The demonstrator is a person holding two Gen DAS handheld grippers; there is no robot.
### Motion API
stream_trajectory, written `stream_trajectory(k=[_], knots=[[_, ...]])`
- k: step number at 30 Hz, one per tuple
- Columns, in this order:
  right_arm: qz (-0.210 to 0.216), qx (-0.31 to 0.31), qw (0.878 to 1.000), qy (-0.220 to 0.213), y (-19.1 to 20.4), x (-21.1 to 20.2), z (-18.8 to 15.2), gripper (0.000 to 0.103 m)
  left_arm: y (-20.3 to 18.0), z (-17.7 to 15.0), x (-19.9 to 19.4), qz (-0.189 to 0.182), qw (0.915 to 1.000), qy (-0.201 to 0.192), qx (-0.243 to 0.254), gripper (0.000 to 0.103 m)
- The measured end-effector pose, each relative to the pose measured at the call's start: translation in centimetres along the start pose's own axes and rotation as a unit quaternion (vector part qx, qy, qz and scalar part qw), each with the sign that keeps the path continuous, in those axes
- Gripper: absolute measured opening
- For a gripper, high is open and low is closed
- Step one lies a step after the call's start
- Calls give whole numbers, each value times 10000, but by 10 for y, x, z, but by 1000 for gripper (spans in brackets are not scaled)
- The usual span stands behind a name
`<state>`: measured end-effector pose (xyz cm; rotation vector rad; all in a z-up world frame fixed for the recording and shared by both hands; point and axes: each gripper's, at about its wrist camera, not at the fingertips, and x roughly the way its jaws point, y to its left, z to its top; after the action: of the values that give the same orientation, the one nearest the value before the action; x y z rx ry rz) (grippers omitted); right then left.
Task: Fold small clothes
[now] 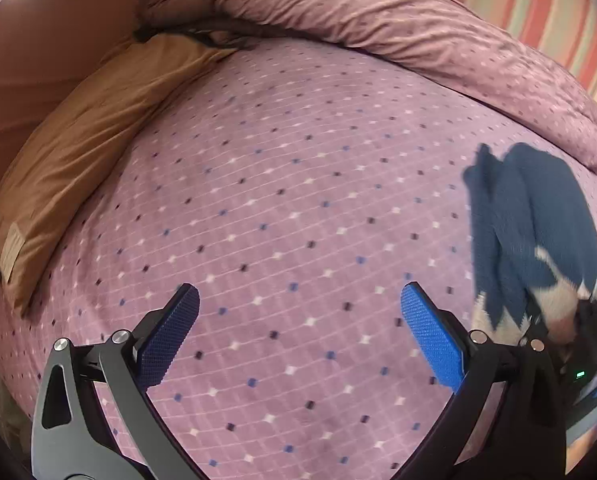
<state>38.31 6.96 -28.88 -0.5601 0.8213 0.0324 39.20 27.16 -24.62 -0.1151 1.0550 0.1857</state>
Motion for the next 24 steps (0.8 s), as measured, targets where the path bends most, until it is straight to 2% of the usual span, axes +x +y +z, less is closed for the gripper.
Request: stream_trajectory(k=[5,10,12,14,19,23,24], knots=[[-74,-310,9995,57,10,1,-5,28,22,-2,5,-151,9993,74,-330,100],[46,-374,9992,130,6,4,5,32,21,0,4,-192,9993,97,-291,100],[243,-324,9990,176,-1,1,10,37,18,2,4,-152,9997,95,-189,100],[670,-206,9975,131,-11,-6,14,52,16,5,5,-92,9998,130,-108,100],[1319,67,9912,8,-33,-31,15,54,6,13,7,-155,9998,130,55,100],[1921,519,9798,-214,-68,-50,9,74,-10,20,12,-139,9996,152,203,100],[1961,649,9780,-278,-79,-54,8,75,-13,22,12,-158,9995,149,243,100]])
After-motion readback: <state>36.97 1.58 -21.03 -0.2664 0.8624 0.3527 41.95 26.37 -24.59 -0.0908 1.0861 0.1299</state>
